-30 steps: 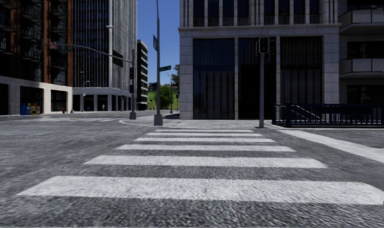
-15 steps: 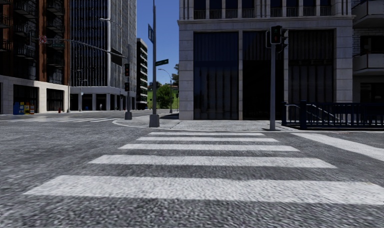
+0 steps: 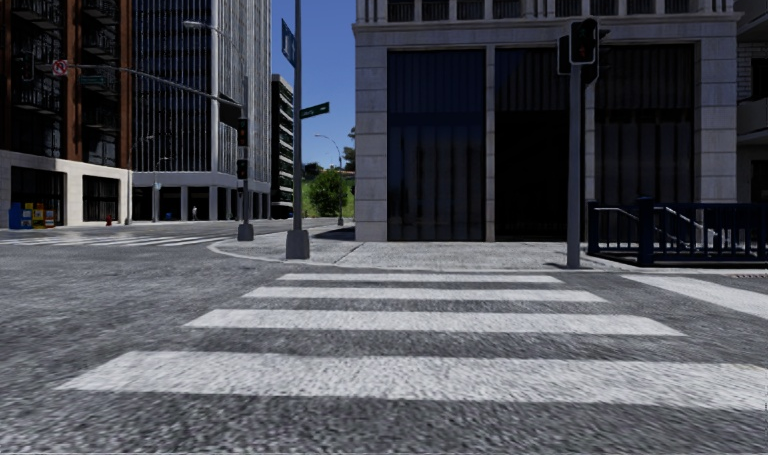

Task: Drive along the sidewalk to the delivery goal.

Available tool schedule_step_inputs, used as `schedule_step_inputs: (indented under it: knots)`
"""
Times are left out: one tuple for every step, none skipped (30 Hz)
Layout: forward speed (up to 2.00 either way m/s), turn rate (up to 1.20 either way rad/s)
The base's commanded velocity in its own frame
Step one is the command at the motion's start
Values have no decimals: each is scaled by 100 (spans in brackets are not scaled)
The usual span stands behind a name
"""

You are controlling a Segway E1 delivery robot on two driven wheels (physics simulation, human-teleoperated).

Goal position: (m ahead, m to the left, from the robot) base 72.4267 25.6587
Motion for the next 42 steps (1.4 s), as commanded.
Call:
schedule_step_inputs:
  knots:
    - [200, -21]
    - [200, -26]
    - [200, -26]
    - [200, -27]
    - [200, -9]
    - [200, 0]
    - [200, 0]
    - [200, 0]
    - [200, 0]
    - [200, 0]
    - [200, 0]
    - [200, 0]
    - [200, 0]
    - [200, 0]
    - [200, 0]
    - [200, 0]
    - [200, 0]
    - [200, 0]
    - [200, 0]
    - [200, 0]
    - [200, 0]
    - [200, 0]
    - [200, 0]
    - [200, 0]
    - [200, 0]
    - [200, 0]
    - [200, 0]
    - [200, 0]
    - [200, 0]
    - [200, 0]
    - [200, 0]
    - [200, 0]
    - [200, 0]
    - [200, 0]
    - [200, 0]
    - [200, 0]
    - [200, 0]
    - [200, 0]
    - [200, 0]
    - [200, 0]
    - [200, 0]
    - [200, 0]
